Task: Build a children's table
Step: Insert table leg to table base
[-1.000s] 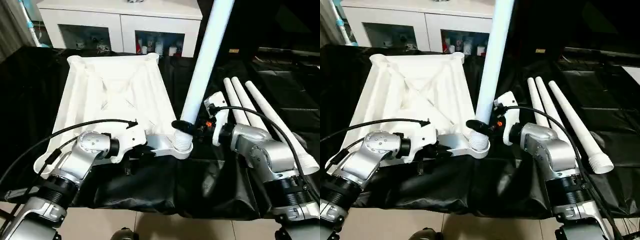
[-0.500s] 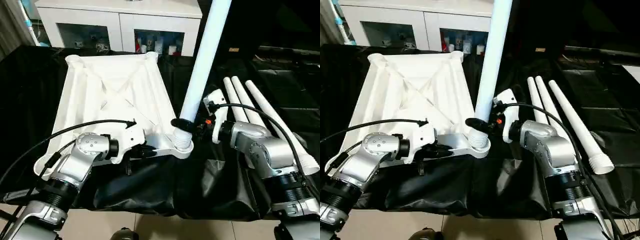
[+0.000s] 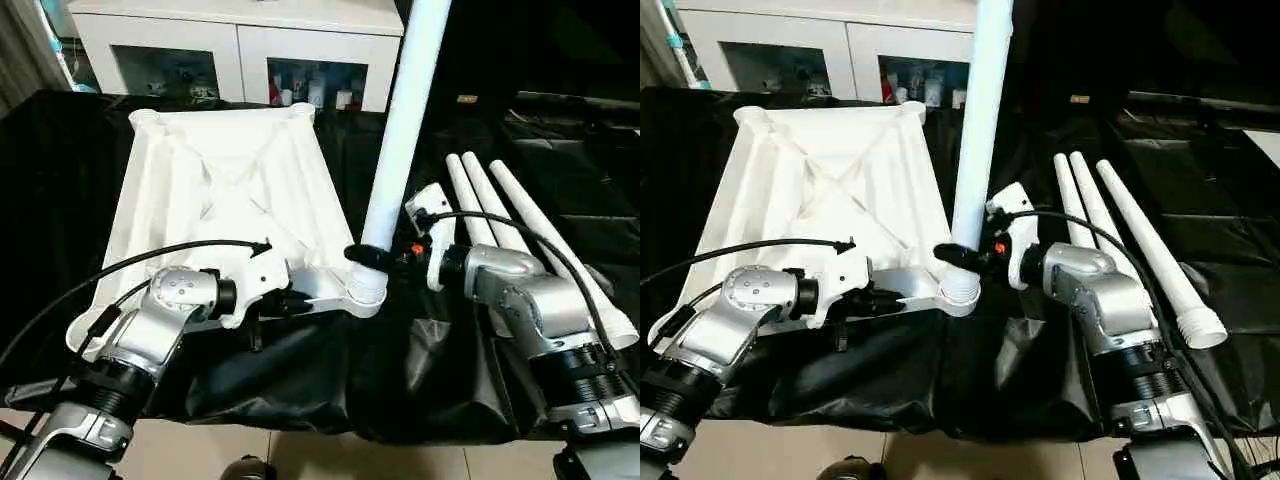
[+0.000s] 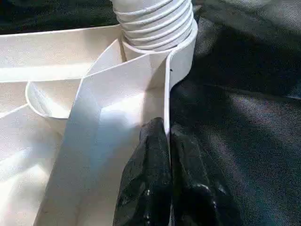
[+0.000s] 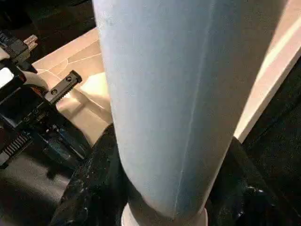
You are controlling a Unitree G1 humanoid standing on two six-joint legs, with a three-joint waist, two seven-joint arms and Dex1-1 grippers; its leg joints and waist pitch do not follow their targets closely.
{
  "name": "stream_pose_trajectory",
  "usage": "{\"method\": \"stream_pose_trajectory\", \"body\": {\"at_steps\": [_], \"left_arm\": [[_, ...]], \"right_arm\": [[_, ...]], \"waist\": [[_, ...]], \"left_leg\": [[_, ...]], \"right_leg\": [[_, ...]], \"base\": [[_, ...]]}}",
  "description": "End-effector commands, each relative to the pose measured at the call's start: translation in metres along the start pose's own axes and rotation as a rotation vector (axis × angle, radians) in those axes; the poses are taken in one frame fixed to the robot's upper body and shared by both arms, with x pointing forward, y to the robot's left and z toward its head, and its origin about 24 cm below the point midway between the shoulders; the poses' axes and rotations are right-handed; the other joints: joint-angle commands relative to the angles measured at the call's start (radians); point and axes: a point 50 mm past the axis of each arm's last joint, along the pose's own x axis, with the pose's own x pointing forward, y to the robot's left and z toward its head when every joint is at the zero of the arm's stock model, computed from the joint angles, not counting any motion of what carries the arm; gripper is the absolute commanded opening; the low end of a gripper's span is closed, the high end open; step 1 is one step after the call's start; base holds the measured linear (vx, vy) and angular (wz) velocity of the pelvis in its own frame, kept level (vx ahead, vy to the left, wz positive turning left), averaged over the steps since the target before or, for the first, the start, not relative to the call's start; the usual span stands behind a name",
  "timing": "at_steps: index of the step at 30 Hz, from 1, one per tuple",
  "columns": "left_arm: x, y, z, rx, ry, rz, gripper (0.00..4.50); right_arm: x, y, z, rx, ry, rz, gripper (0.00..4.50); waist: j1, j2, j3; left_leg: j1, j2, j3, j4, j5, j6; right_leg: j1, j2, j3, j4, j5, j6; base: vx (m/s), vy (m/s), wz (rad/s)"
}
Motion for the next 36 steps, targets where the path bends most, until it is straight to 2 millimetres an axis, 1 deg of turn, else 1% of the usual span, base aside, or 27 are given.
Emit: {"method": "stream_pose_trajectory", "body": {"at_steps": [1, 5, 9, 12, 14, 15, 16, 17, 18, 20, 21, 23, 26, 28, 30, 31, 32, 33, 35, 36], "left_arm": [[0.004, -0.003, 0.004, 0.006, -0.043, -0.001, 0.0], [0.004, -0.003, 0.004, 0.007, -0.041, 0.0, 0.0], [0.004, -0.003, 0.005, 0.006, -0.043, -0.001, 0.0], [0.005, -0.004, 0.005, 0.005, -0.044, -0.004, 0.0], [0.005, -0.004, 0.005, 0.004, -0.044, -0.004, 0.0], [0.004, -0.004, 0.005, 0.004, -0.044, -0.004, 0.0], [0.004, -0.004, 0.005, 0.003, -0.045, -0.003, 0.0], [0.004, -0.004, 0.004, 0.003, -0.044, -0.003, 0.0], [0.004, -0.004, 0.004, 0.003, -0.044, -0.003, 0.0], [0.004, -0.004, 0.004, 0.002, -0.044, -0.003, 0.0], [0.004, -0.004, 0.004, 0.002, -0.044, -0.003, 0.0], [0.004, -0.003, 0.005, 0.003, -0.045, -0.003, 0.0], [0.004, -0.003, 0.006, 0.004, -0.047, 0.0, 0.0], [0.004, -0.003, 0.006, 0.004, -0.048, 0.0, 0.0], [0.003, -0.003, 0.006, 0.003, -0.047, 0.0, 0.0], [0.003, -0.003, 0.006, 0.003, -0.047, 0.0, 0.0], [0.003, -0.003, 0.006, 0.002, -0.047, 0.0, 0.0], [0.003, -0.002, 0.006, 0.002, -0.047, 0.0, 0.0], [0.003, -0.003, 0.006, 0.001, -0.046, -0.001, 0.0], [0.003, -0.003, 0.005, 0.001, -0.044, -0.002, 0.0]], "right_arm": [[0.0, -0.001, -0.007, 0.012, 0.033, -0.007, 1.86], [0.0, -0.001, -0.009, 0.022, 0.033, -0.007, 1.86], [0.001, -0.001, -0.012, 0.042, 0.021, -0.014, 1.86], [-0.001, -0.004, -0.015, 0.074, -0.007, -0.039, 1.86], [-0.003, -0.006, -0.017, 0.101, -0.033, -0.054, 1.86], [-0.005, -0.006, -0.019, 0.118, -0.049, -0.06, 1.86], [-0.005, -0.006, -0.021, 0.129, -0.06, -0.064, 1.86], [-0.006, -0.006, -0.024, 0.144, -0.07, -0.069, 1.86], [-0.007, -0.005, -0.029, 0.158, -0.073, -0.074, 1.86], [-0.008, -0.005, -0.033, 0.169, -0.072, -0.077, 1.86], [-0.009, -0.004, -0.037, 0.175, -0.07, -0.08, 1.86], [-0.009, -0.003, -0.042, 0.188, -0.072, -0.089, 1.86], [-0.013, -0.001, -0.046, 0.183, -0.1, -0.114, 1.86], [-0.015, 0.0, -0.047, 0.178, -0.106, -0.117, 1.86], [-0.018, 0.002, -0.051, 0.172, -0.11, -0.133, 1.86], [-0.018, 0.002, -0.052, 0.17, -0.112, -0.136, 1.86], [-0.02, 0.004, -0.055, 0.17, -0.116, -0.145, 1.86], [-0.021, 0.005, -0.057, 0.172, -0.118, -0.148, 1.86], [-0.022, 0.007, -0.061, 0.172, -0.114, -0.16, 1.86], [-0.022, 0.009, -0.063, 0.17, -0.108, -0.162, 1.86]], "waist": [[-0.008, -0.014, -0.059], [-0.007, -0.013, -0.06], [-0.007, -0.014, -0.061], [-0.006, -0.013, -0.061], [-0.006, -0.014, -0.062], [-0.005, -0.011, -0.063], [-0.006, -0.012, -0.063], [-0.006, -0.011, -0.064], [-0.006, -0.009, -0.062], [-0.006, -0.012, -0.064], [-0.006, -0.009, -0.063], [-0.005, -0.007, -0.061], [-0.004, -0.008, -0.06], [-0.004, -0.005, -0.058], [-0.004, -0.005, -0.055], [-0.005, -0.006, -0.055], [-0.004, -0.006, -0.056], [-0.004, -0.003, -0.056], [-0.003, -0.004, -0.055], [-0.002, -0.001, -0.056]], "left_leg": [[0.034, 0.089, -0.032, -0.086, -0.215, 0.019], [0.036, 0.09, -0.033, -0.086, -0.223, 0.016], [0.034, 0.09, -0.032, -0.086, -0.219, 0.017], [0.036, 0.091, -0.033, -0.087, -0.233, 0.011], [0.036, 0.091, -0.033, -0.088, -0.234, 0.009], [0.037, 0.092, -0.033, -0.087, -0.235, 0.008], [0.036, 0.092, -0.033, -0.087, -0.237, 0.007], [0.036, 0.091, -0.033, -0.088, -0.236, 0.007], [0.035, 0.091, -0.034, -0.089, -0.239, 0.006], [0.035, 0.091, -0.033, -0.089, -0.241, 0.006], [0.035, 0.091, -0.034, -0.09, -0.24, 0.006], [0.035, 0.091, -0.033, -0.09, -0.246, 0.006], [0.036, 0.092, -0.035, -0.092, -0.259, 0.003], [0.037, 0.092, -0.035, -0.093, -0.271, 0.0], [0.038, 0.092, -0.037, -0.096, -0.295, -0.008], [0.036, 0.092, -0.037, -0.097, -0.297, -0.009], [0.037, 0.092, -0.038, -0.097, -0.299, -0.008], [0.038, 0.093, -0.038, -0.098, -0.3, -0.009], [0.038, 0.094, -0.038, -0.099, -0.299, -0.008], [0.039, 0.093, -0.038, -0.099, -0.296, -0.006]], "right_leg": [[0.023, -0.107, 0.054, -0.084, -0.24, -0.198], [0.022, -0.108, 0.054, -0.085, -0.251, -0.198], [0.022, -0.108, 0.054, -0.084, -0.244, -0.2], [0.021, -0.11, 0.056, -0.087, -0.267, -0.196], [0.021, -0.109, 0.055, -0.087, -0.263, -0.196], [0.021, -0.111, 0.055, -0.087, -0.256, -0.198], [0.021, -0.11, 0.055, -0.087, -0.253, -0.199], [0.022, -0.109, 0.054, -0.086, -0.248, -0.2], [0.021, -0.11, 0.055, -0.086, -0.245, -0.201], [0.023, -0.11, 0.054, -0.086, -0.241, -0.201], [0.022, -0.109, 0.055, -0.086, -0.237, -0.203], [0.021, -0.11, 0.056, -0.087, -0.24, -0.204], [0.021, -0.109, 0.056, -0.088, -0.251, -0.198], [0.018, -0.11, 0.056, -0.091, -0.263, -0.196], [0.016, -0.11, 0.057, -0.095, -0.296, -0.188], [0.018, -0.111, 0.057, -0.095, -0.302, -0.185], [0.017, -0.111, 0.057, -0.096, -0.304, -0.182], [0.016, -0.111, 0.057, -0.096, -0.301, -0.182], [0.016, -0.111, 0.057, -0.096, -0.292, -0.181], [0.016, -0.11, 0.057, -0.096, -0.279, -0.183]], "base": [[0.0, 0.0, 0.0], [0.0, 0.0, 0.0], [0.0, 0.0, 0.0], [0.0, 0.0, 0.0], [0.0, 0.0, 0.0], [0.0, 0.0, 0.0], [0.0, 0.0, 0.0], [0.0, 0.0, 0.0], [0.0, 0.0, 0.0], [0.0, 0.0, 0.0], [0.0, 0.0, 0.0], [0.0, 0.0, 0.0], [0.0, 0.0, 0.0], [0.0, 0.0, 0.0], [0.0, 0.0, 0.0], [0.0, 0.0, 0.0], [0.0, 0.0, 0.0], [0.0, 0.0, 0.0], [0.0, 0.0, 0.0], [0.0, 0.0, 0.0]]}}
